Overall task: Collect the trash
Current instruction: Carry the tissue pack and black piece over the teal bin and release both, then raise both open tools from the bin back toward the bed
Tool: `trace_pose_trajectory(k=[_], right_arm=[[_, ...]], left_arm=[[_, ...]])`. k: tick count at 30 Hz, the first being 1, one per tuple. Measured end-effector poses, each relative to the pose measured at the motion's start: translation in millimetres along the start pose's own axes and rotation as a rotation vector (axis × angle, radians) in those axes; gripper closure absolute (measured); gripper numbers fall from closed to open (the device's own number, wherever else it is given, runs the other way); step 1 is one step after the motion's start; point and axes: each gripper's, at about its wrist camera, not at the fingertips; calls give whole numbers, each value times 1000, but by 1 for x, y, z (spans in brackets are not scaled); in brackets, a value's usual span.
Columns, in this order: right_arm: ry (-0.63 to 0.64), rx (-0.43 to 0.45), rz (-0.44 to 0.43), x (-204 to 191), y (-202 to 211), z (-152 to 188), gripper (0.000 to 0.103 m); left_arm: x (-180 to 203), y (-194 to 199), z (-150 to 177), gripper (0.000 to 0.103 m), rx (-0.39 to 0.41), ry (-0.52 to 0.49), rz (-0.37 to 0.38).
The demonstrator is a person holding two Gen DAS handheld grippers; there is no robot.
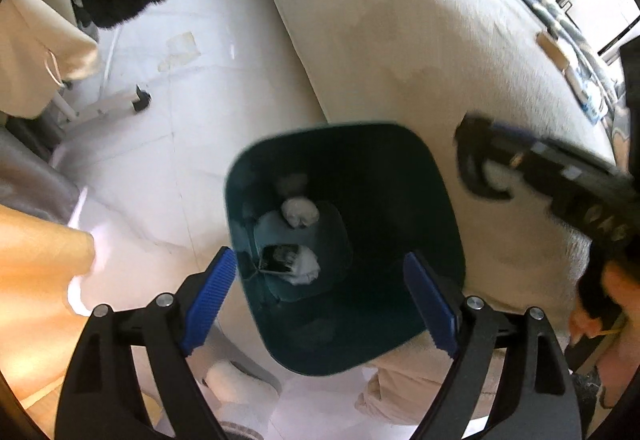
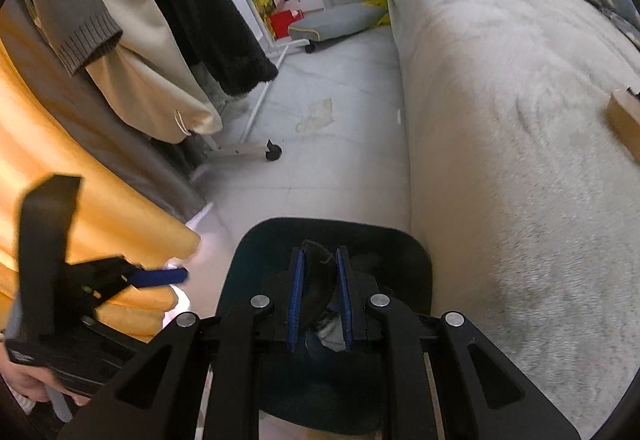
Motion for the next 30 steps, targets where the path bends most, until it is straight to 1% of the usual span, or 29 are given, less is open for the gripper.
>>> trace_pose_trajectory(k=[8,15,20,25,30], right_arm=[[11,-71,11,-3,-27,11,86],[8,-126,9,-7,-46,20,86],[18,-179,23,-8,-59,34,86],[30,-245,33,-10,-76,51,86],[46,-310,38,-12,-90,64,86]], left_arm=[[-8,29,-16,21,156,-43,-6],[-15,46,-25,28,251,-44,13],[-19,65,-31,34,335,-30,38],[-22,83,-37,36,419,-17,57],[-18,93,-40,37,466,-37,56]])
Point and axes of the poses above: each gripper's, at about its wrist camera, not at the fingertips, and y roughly against the way its jaws point, x to its right, z to its underside, and after that the axes turned 13 degrees about x, right-handed
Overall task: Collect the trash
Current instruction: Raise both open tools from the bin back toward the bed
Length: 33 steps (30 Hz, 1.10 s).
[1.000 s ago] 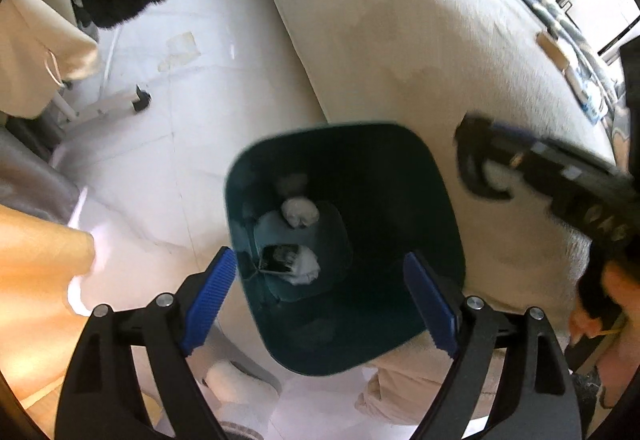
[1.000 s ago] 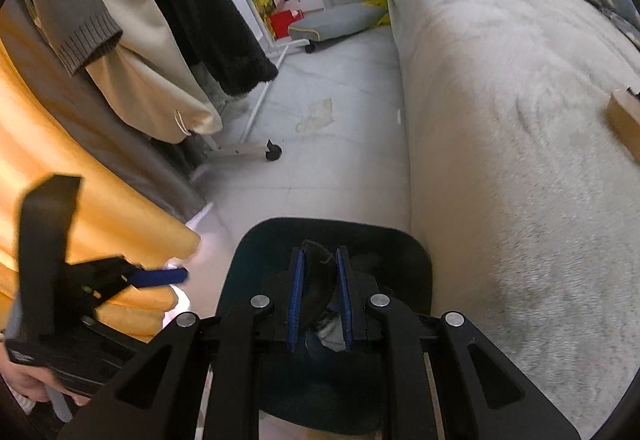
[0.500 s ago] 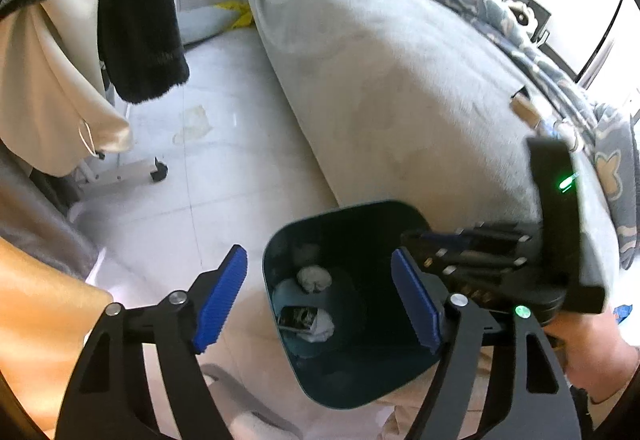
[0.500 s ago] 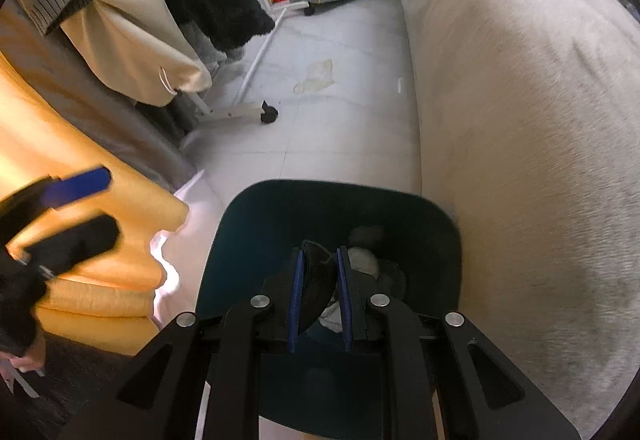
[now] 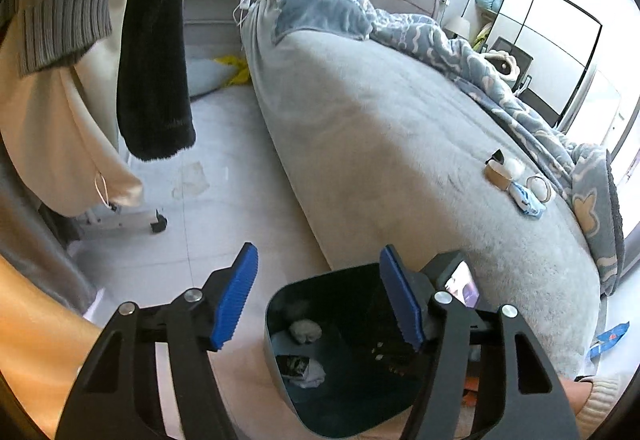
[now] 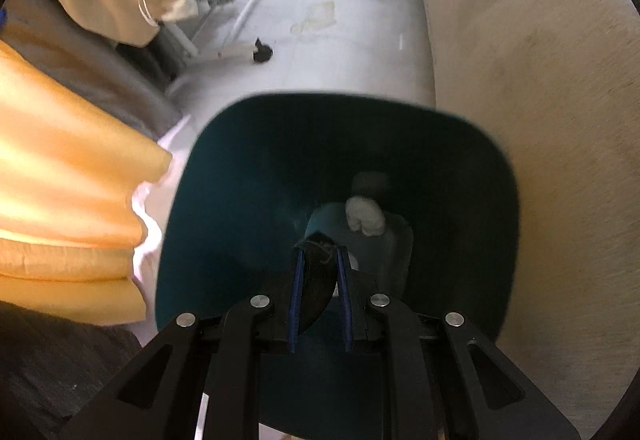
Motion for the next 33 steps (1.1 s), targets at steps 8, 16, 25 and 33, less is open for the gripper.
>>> trace_pose_trajectory(k=[8,16,25,33], right_arm=[[1,-89,46,12,-11,17,77],[43,-32,21,3,16,9,47],[57,153,-37,12,91,-10,35],[79,302,-26,33,146,-22,30]], left_arm=[[13,12,-16,37,75,-34,11],[33,18,-34,34,150,-67,11],[64,23,-59,28,226,-48,33],[95,10,-67,22,235,-54,44]])
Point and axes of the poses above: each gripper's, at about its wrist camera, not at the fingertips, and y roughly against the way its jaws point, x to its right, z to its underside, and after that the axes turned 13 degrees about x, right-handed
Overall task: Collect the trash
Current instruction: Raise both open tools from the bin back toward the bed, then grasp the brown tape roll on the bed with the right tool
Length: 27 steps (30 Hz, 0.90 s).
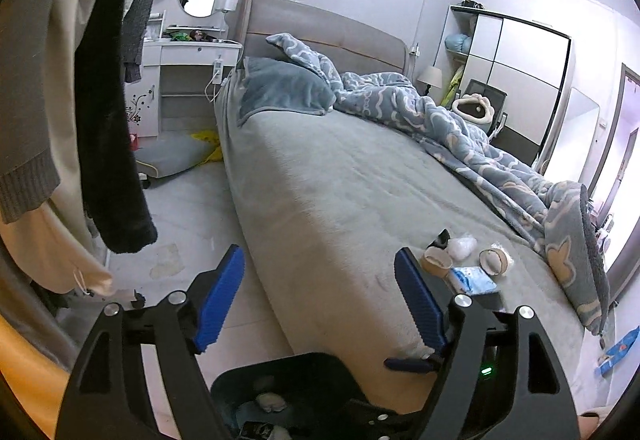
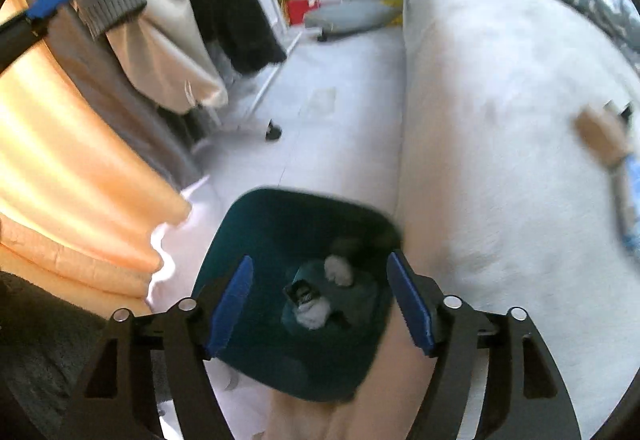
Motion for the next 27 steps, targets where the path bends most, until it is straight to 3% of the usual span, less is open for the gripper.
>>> trace_pose_trajectory(k=[12,27], right_arm=[[-20,175,72,65,63,-27,30],[-74,267,210,146,104,-44,32]], left_arm=[[38,-39,6,16,-48,-38,17],[69,-88,9,16,-96,-58,51]])
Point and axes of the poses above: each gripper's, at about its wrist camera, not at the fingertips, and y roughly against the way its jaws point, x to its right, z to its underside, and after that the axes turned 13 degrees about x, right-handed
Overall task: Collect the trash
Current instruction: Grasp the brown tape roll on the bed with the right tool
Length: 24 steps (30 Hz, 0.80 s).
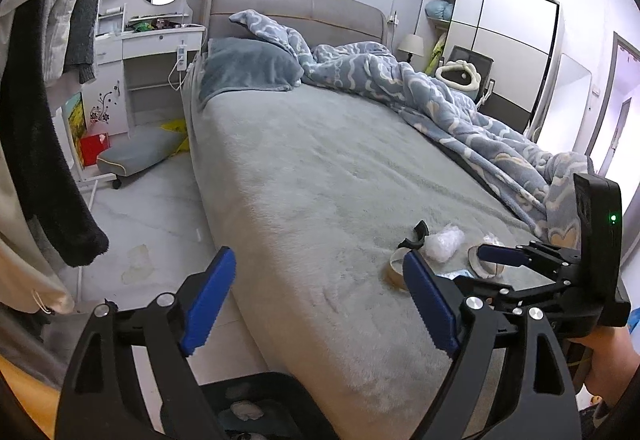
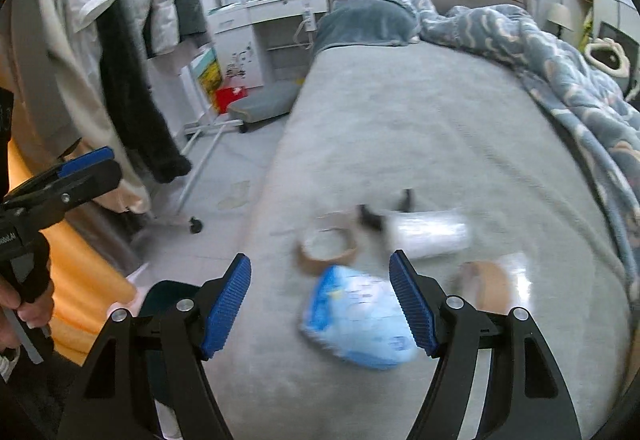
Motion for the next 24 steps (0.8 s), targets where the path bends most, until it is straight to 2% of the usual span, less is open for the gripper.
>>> trace_pose_trajectory(k=[1,11,21,24], right_arm=[[-7,3,9,6,0,0,36],[-43,16,111,48,4,2,50],[-51,10,171,73,6,3,56],[-67,-10,172,81,4,5,61]], left_arm=[[1,-3,0,16,-3,1,1],[0,-36,9,16,-70,41,-4],[15,-57,15,16,-96,22,3],[22,-64,17,16,-105,14,7]])
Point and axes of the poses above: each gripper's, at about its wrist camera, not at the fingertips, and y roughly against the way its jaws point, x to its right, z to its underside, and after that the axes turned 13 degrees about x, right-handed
